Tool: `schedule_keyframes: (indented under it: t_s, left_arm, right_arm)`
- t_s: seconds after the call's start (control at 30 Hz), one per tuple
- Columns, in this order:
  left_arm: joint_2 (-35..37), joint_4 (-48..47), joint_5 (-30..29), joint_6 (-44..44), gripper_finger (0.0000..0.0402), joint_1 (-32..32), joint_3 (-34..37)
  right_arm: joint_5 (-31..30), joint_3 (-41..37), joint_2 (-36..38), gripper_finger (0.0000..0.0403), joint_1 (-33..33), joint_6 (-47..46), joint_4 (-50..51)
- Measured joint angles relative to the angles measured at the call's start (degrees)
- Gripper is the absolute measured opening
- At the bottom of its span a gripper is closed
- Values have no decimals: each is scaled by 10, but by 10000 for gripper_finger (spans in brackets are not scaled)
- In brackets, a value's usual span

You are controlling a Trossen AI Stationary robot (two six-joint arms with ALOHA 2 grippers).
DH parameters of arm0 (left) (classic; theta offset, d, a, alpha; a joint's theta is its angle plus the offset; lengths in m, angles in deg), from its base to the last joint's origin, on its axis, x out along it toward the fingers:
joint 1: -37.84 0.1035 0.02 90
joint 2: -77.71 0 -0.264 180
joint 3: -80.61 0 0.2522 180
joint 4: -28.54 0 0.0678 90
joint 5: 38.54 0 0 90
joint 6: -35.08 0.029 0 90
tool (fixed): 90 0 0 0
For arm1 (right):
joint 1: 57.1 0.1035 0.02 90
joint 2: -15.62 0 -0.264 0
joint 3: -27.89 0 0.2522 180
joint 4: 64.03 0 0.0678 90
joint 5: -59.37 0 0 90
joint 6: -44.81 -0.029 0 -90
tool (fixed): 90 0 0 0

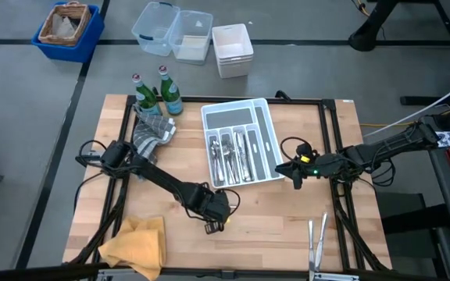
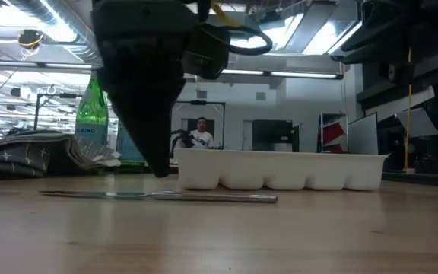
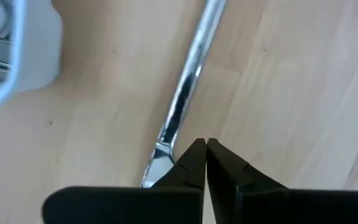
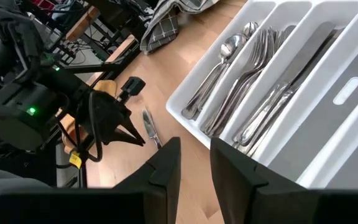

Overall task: Sort silverware
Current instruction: Put the silver table knife into the silverware tray

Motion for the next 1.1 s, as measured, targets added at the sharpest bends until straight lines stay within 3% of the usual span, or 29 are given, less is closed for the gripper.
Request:
schedule_keyframes:
  t_s: [0.37,0.73,1.1]
  left_arm:
    - [3,0,-2,72,20,4,-1]
    - [4,-1,-1,128,109,27,-1]
    - [0,-3,28,147,116,35,10]
  right_arm:
    - [0,0,0,90,0,0,1]
    - [11,0,0,90,0,0,1]
    - [10,0,3,90,0,16,0]
